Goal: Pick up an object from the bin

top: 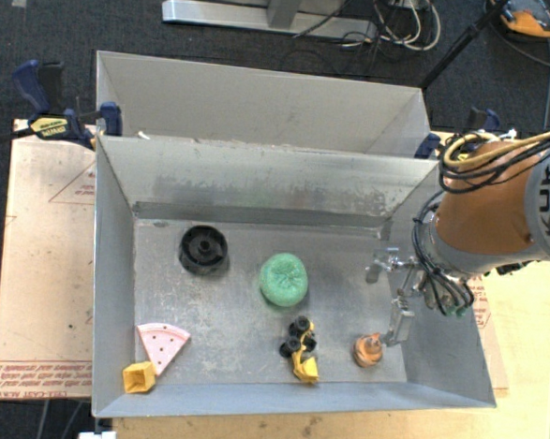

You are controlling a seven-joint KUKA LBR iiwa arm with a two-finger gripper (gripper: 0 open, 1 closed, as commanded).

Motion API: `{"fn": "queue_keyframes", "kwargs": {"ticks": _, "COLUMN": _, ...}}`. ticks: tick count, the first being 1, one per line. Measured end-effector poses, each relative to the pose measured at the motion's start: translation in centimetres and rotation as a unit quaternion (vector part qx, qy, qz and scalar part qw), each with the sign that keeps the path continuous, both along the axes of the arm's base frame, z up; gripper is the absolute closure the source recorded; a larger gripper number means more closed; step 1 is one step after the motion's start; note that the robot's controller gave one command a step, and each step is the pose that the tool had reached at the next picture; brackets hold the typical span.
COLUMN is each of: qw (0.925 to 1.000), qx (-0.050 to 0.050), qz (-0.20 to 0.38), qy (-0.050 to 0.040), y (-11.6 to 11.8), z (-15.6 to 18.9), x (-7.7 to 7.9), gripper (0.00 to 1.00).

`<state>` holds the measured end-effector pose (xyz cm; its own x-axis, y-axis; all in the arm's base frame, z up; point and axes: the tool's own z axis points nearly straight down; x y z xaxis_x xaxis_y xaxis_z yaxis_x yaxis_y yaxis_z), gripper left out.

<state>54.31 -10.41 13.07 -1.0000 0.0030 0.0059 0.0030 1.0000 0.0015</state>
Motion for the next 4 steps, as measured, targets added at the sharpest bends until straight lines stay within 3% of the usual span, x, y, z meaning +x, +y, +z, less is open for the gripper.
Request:
{"fn": "queue_keyframes", "kwargs": {"ticks": 1, "qw": 1.0, "qx": -0.001, "qz": 0.001, "qy": -0.0035, "y": 0.0, "z": 0.5, "x": 0.1, "gripper": 0.0}}
{"fn": "queue_keyframes", "kwargs": {"ticks": 2, "qw": 0.9999, "qx": -0.001, "qz": -0.013, "qy": -0.0071, "y": 2.4, "z": -3.2, "x": 1.1, "gripper": 0.0}}
{"fn": "queue_keyframes", "kwargs": {"ticks": 3, "qw": 1.0, "qx": 0.0, "qz": 0.005, "qy": -0.0015, "y": 4.5, "z": -5.7, "x": -0.8, "gripper": 0.0}}
{"fn": "queue_keyframes", "kwargs": {"ticks": 4, "qw": 1.0, "qx": -0.001, "qz": 0.001, "qy": -0.0032, "y": 8.8, "z": -5.4, "x": 0.6, "gripper": 0.0}}
